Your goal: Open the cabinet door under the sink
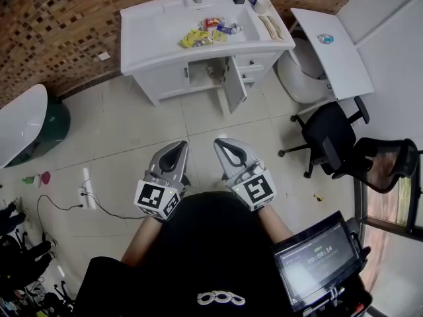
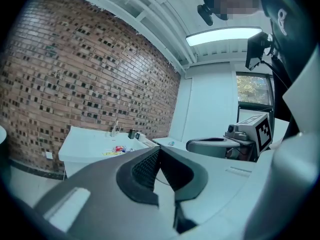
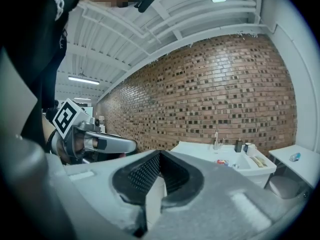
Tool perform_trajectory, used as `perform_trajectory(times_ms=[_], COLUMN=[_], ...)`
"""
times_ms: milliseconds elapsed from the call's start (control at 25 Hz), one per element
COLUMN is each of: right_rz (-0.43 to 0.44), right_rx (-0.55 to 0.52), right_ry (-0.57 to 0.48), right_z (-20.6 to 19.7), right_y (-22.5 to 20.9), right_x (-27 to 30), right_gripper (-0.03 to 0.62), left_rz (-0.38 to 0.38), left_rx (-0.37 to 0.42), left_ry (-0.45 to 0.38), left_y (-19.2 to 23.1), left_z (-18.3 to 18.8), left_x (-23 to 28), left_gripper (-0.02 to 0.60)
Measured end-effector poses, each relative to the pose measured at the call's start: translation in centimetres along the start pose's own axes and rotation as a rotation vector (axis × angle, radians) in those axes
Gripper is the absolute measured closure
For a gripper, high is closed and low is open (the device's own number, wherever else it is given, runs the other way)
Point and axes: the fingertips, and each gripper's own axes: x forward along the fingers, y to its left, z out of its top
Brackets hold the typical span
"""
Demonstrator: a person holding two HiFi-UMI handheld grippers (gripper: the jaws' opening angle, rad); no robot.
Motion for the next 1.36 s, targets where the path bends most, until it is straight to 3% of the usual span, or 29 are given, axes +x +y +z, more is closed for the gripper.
perform_trajectory(times_ms=[360,1360], right_rz=[0.031,0.008], right_rx=[0.019,0.058], right_ry=[0.005,0.026], right_z=[-0.5,-2.7], right_y=[-3.5,-3.2], right_x=[-2.4,-6.1], right_gripper=[0.603,0.603], left_rz=[0.011,-0.031], left_rx=[0.022,0.018], left_ry=[0.001,0.050], left_y=[-3.7,-6.4], left_z=[0.2,-1.9], left_x=[3.0,2.9], left_gripper=[0.565,0.565])
